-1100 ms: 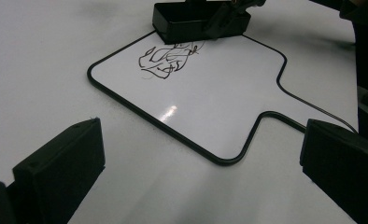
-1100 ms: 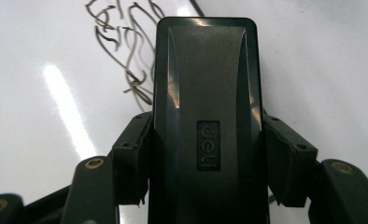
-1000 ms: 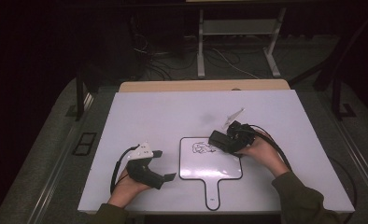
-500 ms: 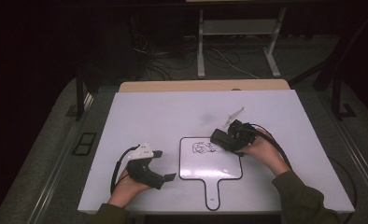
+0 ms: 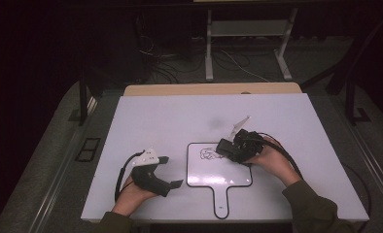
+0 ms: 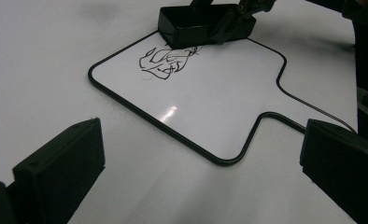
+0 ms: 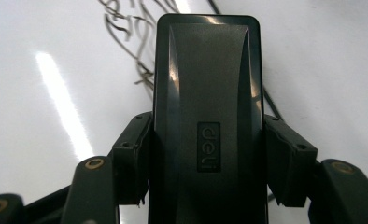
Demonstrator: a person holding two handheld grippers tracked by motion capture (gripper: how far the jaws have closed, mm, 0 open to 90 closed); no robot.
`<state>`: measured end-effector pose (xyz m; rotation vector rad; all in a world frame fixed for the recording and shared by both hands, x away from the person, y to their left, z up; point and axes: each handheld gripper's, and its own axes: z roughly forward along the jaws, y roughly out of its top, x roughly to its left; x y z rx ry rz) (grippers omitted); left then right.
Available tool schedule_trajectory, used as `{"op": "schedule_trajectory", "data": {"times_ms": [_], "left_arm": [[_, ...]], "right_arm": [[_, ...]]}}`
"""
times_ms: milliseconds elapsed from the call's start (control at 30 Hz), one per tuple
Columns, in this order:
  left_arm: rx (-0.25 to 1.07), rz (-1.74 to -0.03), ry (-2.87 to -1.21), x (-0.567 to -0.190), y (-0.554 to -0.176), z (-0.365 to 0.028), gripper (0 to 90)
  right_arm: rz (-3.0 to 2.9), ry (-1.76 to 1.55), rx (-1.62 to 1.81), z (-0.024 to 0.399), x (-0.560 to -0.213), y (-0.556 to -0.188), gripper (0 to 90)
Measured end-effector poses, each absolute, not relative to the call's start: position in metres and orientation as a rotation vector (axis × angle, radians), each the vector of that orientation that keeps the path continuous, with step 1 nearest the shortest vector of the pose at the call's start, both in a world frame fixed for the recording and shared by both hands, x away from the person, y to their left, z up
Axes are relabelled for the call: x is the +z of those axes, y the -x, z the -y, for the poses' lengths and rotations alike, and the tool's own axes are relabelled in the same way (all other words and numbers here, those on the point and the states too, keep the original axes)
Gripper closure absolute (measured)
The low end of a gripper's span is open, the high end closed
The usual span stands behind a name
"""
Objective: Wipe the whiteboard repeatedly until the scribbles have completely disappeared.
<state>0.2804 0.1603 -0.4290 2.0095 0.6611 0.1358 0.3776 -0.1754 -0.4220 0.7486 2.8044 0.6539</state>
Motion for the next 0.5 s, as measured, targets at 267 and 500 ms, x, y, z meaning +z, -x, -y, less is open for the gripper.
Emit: {"op": "schedule_trajectory", "data": {"times_ms": [267, 500], "left_arm": [[0.134, -0.661, -2.015, -0.430, -0.280, -0.159, 0.0], [0.134, -0.661, -2.016, -0.430, -0.281, -0.159, 0.0]], "right_arm": [[-2.769, -0.829, 0.660, 0.188, -0.423, -0.393, 38.6], [-2.758, -0.836, 0.651, 0.189, -0.423, -0.399, 38.6]]}}
